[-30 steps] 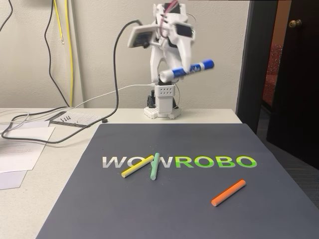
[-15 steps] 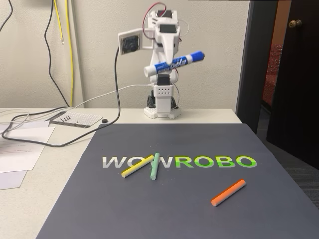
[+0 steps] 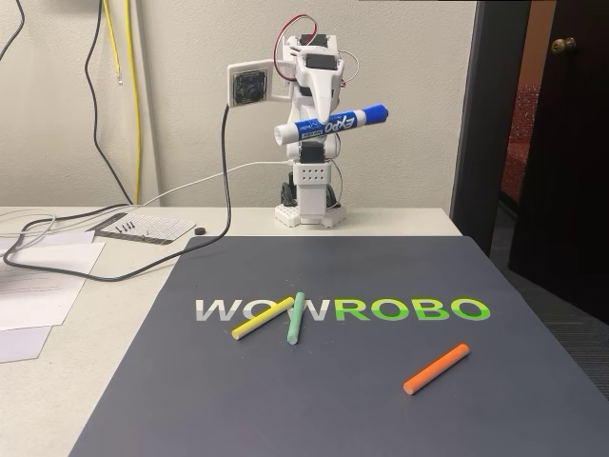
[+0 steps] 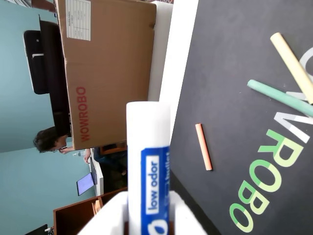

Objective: Pick up the blue marker.

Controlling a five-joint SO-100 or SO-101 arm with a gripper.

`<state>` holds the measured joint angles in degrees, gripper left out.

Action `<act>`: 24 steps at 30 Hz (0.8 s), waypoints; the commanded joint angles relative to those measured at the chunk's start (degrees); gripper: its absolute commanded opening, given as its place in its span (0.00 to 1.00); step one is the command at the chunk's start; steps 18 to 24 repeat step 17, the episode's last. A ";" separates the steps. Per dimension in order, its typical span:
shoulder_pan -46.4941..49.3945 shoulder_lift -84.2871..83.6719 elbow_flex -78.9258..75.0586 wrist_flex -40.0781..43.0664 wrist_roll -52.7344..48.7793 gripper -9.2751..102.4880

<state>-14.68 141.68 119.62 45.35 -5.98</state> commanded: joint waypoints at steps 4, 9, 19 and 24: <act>0.62 2.11 -0.26 -0.62 -0.97 0.09; 1.05 2.29 0.09 -0.53 -0.97 0.09; 1.32 2.29 0.53 -0.97 -1.05 0.09; 1.32 2.29 0.53 -0.97 -1.05 0.09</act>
